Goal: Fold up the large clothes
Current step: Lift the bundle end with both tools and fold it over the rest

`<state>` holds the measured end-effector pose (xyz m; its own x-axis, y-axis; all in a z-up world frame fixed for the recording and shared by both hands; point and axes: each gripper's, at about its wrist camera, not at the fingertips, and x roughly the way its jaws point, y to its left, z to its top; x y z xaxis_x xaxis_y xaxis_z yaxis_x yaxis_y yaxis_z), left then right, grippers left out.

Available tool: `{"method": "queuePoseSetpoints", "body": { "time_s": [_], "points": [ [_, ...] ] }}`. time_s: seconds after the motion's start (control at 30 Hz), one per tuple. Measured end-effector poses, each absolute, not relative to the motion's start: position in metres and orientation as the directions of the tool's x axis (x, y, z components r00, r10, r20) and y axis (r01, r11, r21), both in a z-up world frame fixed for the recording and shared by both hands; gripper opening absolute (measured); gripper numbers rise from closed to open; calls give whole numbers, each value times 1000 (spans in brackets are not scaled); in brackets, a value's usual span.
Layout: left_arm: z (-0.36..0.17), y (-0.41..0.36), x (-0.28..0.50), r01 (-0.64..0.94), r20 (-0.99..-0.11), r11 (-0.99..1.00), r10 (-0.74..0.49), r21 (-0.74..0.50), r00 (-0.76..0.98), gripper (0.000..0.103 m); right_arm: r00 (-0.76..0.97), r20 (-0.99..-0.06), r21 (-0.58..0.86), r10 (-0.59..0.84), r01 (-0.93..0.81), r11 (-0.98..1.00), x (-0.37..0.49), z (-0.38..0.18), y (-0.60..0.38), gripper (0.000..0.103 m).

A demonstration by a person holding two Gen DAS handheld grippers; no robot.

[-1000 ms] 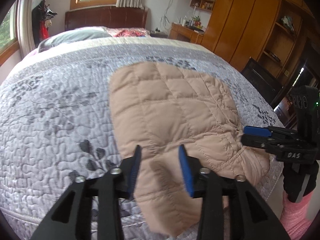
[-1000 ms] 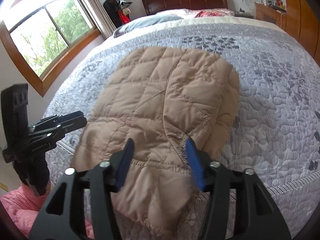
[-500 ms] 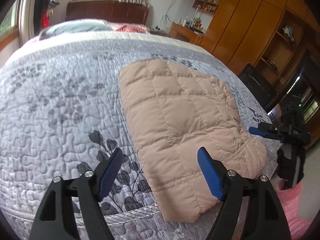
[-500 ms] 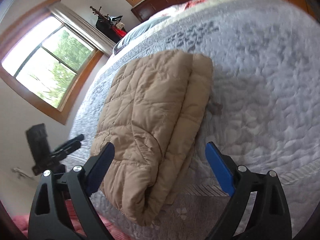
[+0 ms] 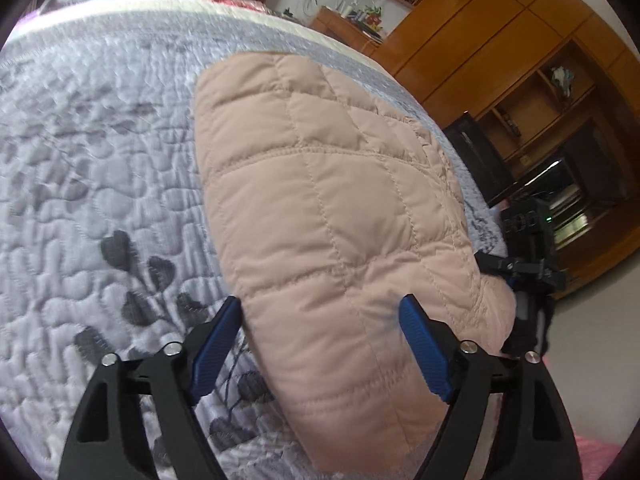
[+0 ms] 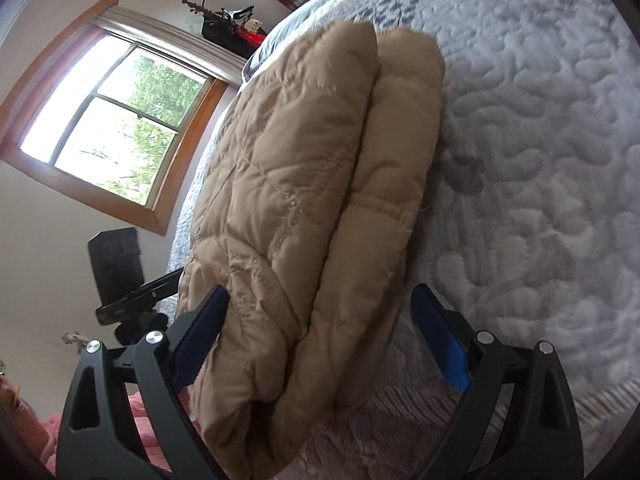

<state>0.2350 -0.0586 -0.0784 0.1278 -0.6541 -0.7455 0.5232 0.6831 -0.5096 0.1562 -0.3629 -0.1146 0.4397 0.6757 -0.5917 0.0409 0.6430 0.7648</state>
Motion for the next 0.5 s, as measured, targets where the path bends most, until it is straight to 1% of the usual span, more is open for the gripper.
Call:
{"method": "queuePoseSetpoints", "body": {
  "time_s": [0.1, 0.2, 0.23, 0.27, 0.3, 0.33, 0.37, 0.4, 0.43, 0.47, 0.5],
  "points": [
    [-88, -62, 244, 515, -733, 666, -673, -540, 102, 90, 433, -569, 784, 700, 29, 620, 167, -122, -357, 94],
    [-94, -67, 246, 509, -720, 652, -689, -562, 89, 92, 433, -569, 779, 699, 10, 627, 173, -122, -351, 94],
    [-95, -68, 245, 507, -718, 652, -690, -564, 89, 92, 431, -575, 770, 696, -3, 638, 175, -122, -346, 92],
    [-95, -70, 244, 507, -715, 651, -693, -565, 94, 92, 430, -577, 765, 694, -15, 644, 178, -120, -341, 85],
    [-94, -71, 242, 513, -710, 647, -697, -564, 99, 90, 425, -571, 768, 702, -26, 640, 180, -120, -337, 81],
    [-92, -71, 240, 518, -708, 647, -698, -559, 109, 82, 423, -569, 769, 705, -31, 639, 182, -120, -334, 77],
    [-91, -70, 239, 519, -706, 650, -698, -556, 119, 79, 427, -570, 765, 702, -36, 643, 183, -119, -331, 71],
    [-89, -70, 237, 520, -703, 651, -699, -552, 129, 72, 430, -571, 760, 699, -43, 648, 182, -117, -330, 68],
    [-87, -68, 236, 520, -699, 652, -702, -552, 137, 64, 436, -569, 758, 698, -52, 650, 181, -114, -329, 61],
    [-84, -67, 234, 519, -693, 651, -706, -554, 146, 61, 442, -567, 754, 695, -60, 654, 179, -110, -327, 56],
    [-80, -68, 232, 525, -689, 652, -707, -547, 160, 56, 450, -568, 745, 688, -72, 663, 177, -105, -325, 54]
  ]
}}
